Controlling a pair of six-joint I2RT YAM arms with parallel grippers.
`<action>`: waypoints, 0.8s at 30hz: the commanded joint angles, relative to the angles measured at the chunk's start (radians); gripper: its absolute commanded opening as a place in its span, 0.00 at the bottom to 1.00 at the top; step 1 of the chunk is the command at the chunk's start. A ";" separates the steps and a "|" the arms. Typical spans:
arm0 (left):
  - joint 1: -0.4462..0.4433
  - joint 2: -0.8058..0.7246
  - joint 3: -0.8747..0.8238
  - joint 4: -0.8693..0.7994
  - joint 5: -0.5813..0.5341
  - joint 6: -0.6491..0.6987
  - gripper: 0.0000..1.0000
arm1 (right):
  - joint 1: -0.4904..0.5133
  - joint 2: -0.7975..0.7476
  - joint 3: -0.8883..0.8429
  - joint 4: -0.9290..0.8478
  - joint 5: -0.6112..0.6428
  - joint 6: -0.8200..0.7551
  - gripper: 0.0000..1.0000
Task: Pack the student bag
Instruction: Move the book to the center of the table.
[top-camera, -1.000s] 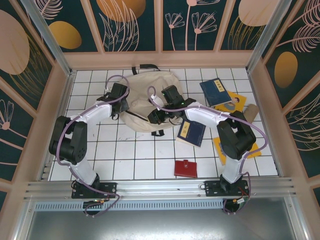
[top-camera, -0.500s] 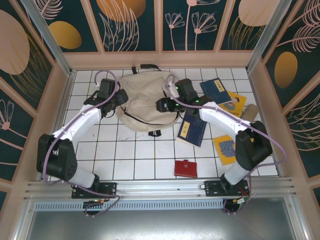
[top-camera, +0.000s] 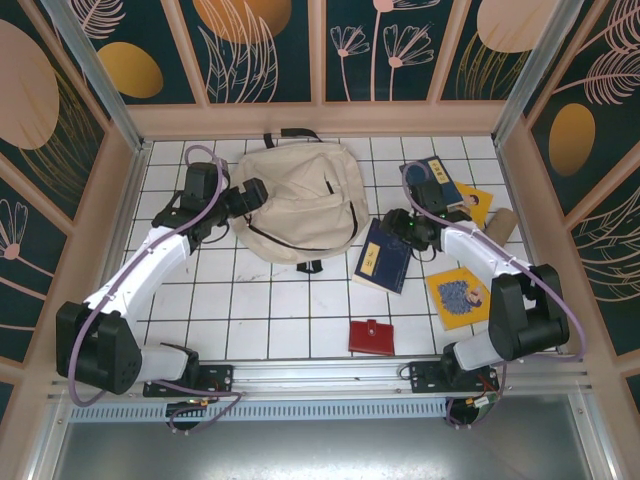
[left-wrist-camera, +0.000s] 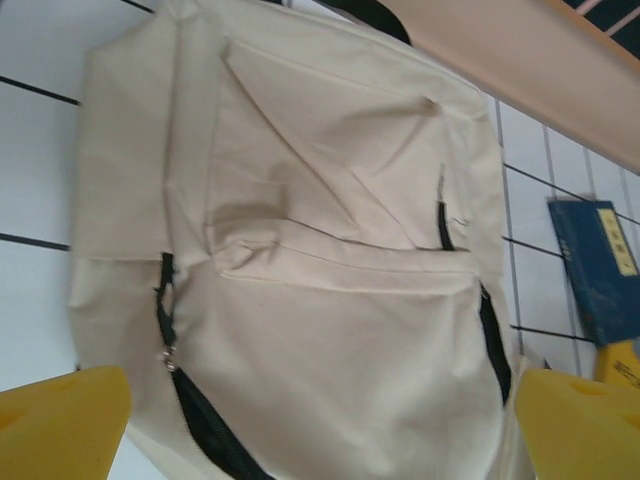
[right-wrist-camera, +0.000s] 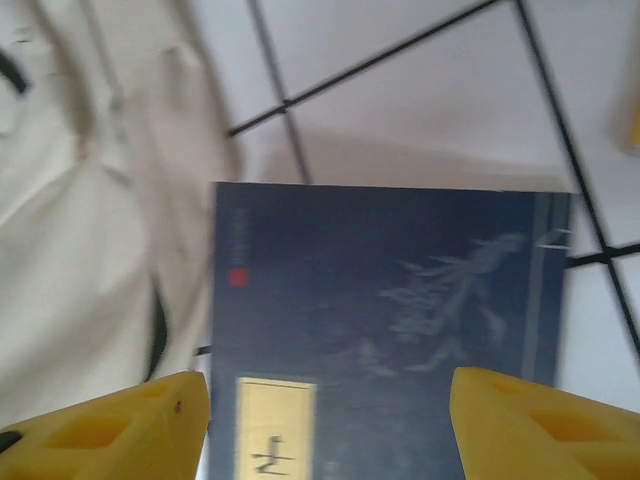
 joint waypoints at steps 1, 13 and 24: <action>-0.015 -0.012 -0.026 0.048 0.116 -0.038 0.98 | -0.025 0.008 -0.036 -0.040 -0.001 0.038 0.66; -0.169 0.015 -0.035 0.062 0.077 -0.089 0.97 | 0.041 0.040 -0.160 0.009 -0.087 0.113 0.55; -0.195 -0.020 -0.102 0.100 0.040 -0.134 0.96 | 0.258 0.198 -0.035 0.129 -0.143 0.237 0.51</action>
